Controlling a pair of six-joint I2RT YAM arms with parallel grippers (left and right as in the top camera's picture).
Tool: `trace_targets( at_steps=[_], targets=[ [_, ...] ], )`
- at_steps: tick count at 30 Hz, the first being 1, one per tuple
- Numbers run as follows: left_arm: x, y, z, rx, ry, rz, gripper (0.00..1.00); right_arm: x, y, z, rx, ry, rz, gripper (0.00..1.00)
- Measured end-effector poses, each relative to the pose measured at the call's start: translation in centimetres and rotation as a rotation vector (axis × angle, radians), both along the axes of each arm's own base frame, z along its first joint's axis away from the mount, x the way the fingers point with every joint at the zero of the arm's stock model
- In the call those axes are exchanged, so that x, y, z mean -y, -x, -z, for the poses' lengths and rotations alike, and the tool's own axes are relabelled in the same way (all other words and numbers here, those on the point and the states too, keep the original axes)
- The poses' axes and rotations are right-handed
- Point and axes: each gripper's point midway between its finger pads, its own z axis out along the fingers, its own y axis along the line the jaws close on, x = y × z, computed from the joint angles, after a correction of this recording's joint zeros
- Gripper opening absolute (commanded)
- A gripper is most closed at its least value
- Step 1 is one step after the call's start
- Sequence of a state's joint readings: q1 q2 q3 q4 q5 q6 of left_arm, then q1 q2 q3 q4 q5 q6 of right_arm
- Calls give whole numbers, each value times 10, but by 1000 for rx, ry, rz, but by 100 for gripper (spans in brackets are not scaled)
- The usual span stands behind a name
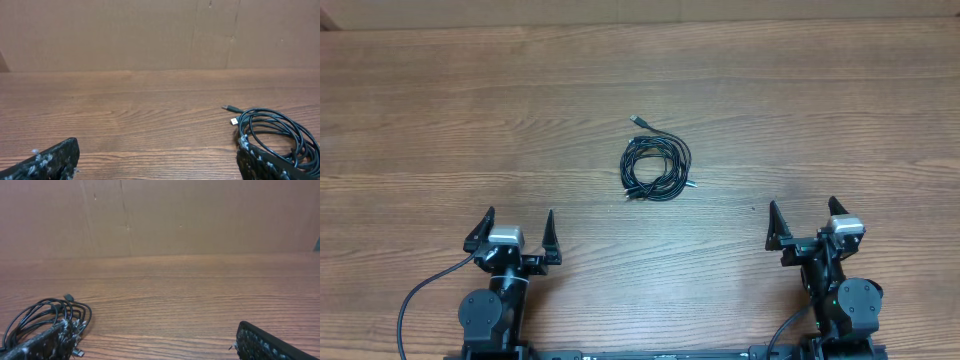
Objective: Untangle cables
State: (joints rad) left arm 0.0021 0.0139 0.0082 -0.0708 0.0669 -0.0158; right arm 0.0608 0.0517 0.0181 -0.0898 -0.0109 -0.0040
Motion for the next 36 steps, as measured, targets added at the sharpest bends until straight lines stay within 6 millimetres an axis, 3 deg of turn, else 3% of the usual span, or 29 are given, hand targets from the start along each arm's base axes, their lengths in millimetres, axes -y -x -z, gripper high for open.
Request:
trace_targets(
  at_steps=[15,22,24,27,33,36],
  targets=[
    [1,0,1,-9,45,1,100,-5,0,-2,9,-11,-27,100],
    [5,2,34,-239,86,11,100,-16,2,-7,21,-44,-90,100],
    [5,3,30,-308,84,11,100,-21,4,0,-24,-49,-118,100],
    [6,0,-1,-371,67,19,100,-23,9,-8,-67,-55,-134,100],
    [15,-16,-88,-400,52,70,100,-25,20,-82,-55,-62,-147,100],
    [31,-28,-130,-436,42,135,100,-31,13,-112,-139,-68,-175,100]
  ],
)
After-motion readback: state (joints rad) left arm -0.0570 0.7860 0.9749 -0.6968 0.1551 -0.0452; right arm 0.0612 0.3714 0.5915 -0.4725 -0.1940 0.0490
